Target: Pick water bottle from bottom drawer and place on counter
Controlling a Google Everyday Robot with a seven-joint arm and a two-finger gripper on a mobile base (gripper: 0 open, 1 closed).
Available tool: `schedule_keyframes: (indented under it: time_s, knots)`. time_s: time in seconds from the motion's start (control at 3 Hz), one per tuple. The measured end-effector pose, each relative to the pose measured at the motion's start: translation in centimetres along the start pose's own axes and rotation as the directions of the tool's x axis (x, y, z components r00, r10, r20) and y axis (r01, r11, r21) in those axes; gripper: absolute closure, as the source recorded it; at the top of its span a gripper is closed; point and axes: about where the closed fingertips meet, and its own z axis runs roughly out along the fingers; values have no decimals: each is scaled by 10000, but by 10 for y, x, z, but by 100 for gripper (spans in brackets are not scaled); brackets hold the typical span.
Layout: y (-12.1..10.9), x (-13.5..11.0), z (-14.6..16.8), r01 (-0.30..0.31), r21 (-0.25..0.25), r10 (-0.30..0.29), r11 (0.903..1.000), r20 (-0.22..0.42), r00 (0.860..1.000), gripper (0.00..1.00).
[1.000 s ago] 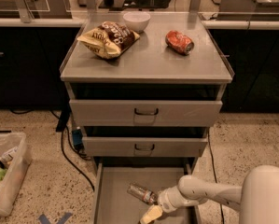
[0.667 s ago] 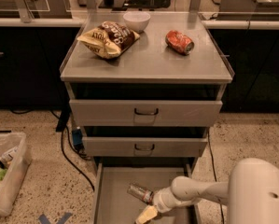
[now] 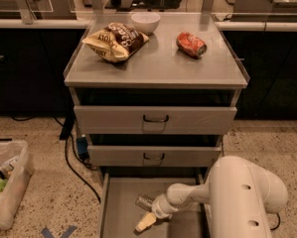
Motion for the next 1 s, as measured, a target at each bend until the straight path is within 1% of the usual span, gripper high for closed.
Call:
schedule_keyframes:
  time_s: [0.33,0.67,1.0]
  knots:
    - [0,0,0,-6,2,6,10000,-3,10000,0]
    - [-16,15,21,-602,236,610,9979,-332,9976,0]
    - [-17,16,23,-624,246,633,9977,-360,9973,0]
